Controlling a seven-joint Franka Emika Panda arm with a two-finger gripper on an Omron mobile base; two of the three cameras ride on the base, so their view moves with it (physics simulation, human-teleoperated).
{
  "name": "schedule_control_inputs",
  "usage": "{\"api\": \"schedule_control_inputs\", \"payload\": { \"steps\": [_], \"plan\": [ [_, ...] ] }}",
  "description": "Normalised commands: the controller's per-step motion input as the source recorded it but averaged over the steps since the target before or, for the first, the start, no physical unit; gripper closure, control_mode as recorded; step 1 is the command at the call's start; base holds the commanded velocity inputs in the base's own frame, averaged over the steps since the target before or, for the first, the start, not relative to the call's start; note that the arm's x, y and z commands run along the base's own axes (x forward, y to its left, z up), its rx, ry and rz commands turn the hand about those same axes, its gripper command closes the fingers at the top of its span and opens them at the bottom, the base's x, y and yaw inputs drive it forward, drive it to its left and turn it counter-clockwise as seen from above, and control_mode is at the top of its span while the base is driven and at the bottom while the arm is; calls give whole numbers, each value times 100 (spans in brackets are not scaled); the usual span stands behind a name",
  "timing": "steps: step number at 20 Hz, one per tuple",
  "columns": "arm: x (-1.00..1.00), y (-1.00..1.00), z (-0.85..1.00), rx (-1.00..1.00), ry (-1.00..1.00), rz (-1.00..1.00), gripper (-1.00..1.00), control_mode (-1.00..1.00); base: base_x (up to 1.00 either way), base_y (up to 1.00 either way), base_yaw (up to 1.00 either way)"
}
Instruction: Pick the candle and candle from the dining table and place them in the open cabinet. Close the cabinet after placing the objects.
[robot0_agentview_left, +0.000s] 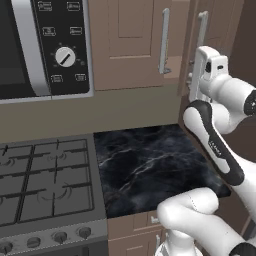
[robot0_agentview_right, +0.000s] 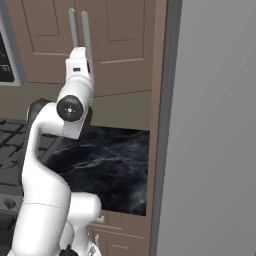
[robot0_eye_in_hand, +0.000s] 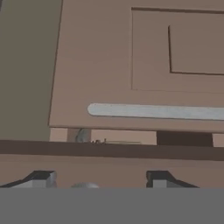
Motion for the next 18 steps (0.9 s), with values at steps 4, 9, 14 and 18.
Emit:
{"api": "schedule_control_inputs", "payload": {
  "steps": [4, 9, 14, 18],
  "plan": [
    [63, 3, 0, 0, 0, 0, -100, -100, 0, 0, 0],
    [64, 0, 0, 0, 0, 0, -100, -100, 0, 0, 0],
    [62, 0, 0, 0, 0, 0, -100, -100, 0, 0, 0],
    [48, 0, 0, 0, 0, 0, -100, -100, 0, 0, 0]
  ]
}}
